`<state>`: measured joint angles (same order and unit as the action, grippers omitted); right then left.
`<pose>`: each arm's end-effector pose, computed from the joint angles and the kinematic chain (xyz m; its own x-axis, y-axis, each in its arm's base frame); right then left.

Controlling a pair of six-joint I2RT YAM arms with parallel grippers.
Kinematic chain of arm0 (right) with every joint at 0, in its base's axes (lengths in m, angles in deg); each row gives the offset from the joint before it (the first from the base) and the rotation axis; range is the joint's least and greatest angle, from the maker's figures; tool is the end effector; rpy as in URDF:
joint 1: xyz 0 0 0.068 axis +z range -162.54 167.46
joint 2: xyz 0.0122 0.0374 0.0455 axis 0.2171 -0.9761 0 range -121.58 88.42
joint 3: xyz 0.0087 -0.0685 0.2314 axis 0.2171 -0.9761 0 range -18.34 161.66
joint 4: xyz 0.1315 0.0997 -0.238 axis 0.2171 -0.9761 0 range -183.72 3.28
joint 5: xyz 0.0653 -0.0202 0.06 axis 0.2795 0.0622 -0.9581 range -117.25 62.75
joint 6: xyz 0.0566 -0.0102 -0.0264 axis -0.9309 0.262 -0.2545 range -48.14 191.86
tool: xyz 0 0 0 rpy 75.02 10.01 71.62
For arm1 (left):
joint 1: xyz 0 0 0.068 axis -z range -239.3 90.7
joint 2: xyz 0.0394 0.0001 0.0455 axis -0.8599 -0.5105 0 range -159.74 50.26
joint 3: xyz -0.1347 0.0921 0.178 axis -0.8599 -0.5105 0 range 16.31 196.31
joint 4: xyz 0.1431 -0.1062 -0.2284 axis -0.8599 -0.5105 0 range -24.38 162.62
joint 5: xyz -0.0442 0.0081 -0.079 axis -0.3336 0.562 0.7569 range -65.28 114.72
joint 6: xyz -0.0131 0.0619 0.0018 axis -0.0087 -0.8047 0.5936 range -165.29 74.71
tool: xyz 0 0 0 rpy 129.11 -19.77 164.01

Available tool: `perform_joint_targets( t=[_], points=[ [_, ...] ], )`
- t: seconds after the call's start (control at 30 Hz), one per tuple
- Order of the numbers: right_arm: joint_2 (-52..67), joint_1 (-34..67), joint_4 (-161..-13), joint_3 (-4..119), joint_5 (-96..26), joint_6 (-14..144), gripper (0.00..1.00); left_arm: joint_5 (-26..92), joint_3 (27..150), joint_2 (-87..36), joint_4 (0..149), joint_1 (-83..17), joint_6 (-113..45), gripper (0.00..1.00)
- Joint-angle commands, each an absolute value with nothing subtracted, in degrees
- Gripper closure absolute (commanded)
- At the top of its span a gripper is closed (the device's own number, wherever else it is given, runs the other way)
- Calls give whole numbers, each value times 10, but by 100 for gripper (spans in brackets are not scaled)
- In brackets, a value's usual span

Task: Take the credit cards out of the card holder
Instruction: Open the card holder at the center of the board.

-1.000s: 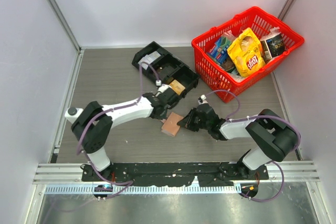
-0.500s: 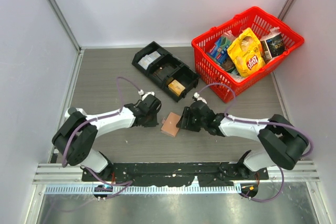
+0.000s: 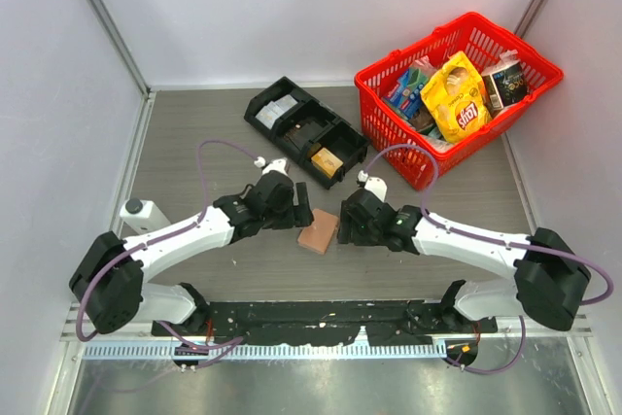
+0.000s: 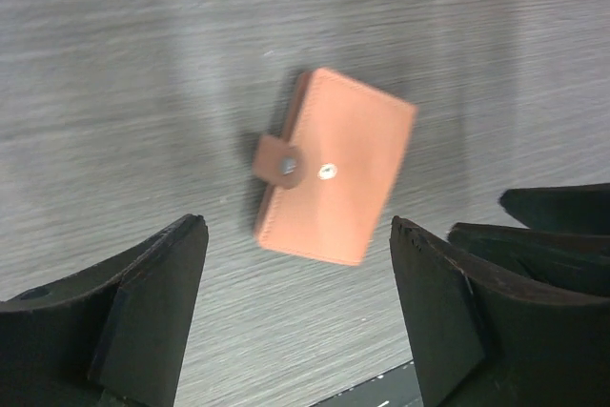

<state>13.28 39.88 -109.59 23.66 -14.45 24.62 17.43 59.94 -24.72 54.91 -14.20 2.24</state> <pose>0.1863 0.2245 0.1364 -0.8553 0.0625 -0.5144 -0.1022 0.9529 0.2857 0.2205 -0.2124 0.1529 -0.8350 -0.1986 -0.5131 0.0415 0.9072 -0.4186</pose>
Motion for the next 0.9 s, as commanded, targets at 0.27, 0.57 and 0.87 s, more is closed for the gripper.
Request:
perform_joint_targets(
  t=[0.27, 0.57, 0.87],
  points=[
    [218, 403, -1135, 226, -100, 237, 33, 124, 712, -368, 508, -124, -58, 28],
    [188, 417, -1136, 259, -100, 247, 33, 140, 669, -383, 567, -126, -35, 73],
    [112, 455, -1130, 334, -81, 262, 34, 159, 532, -257, 655, -130, 91, 100]
  ],
)
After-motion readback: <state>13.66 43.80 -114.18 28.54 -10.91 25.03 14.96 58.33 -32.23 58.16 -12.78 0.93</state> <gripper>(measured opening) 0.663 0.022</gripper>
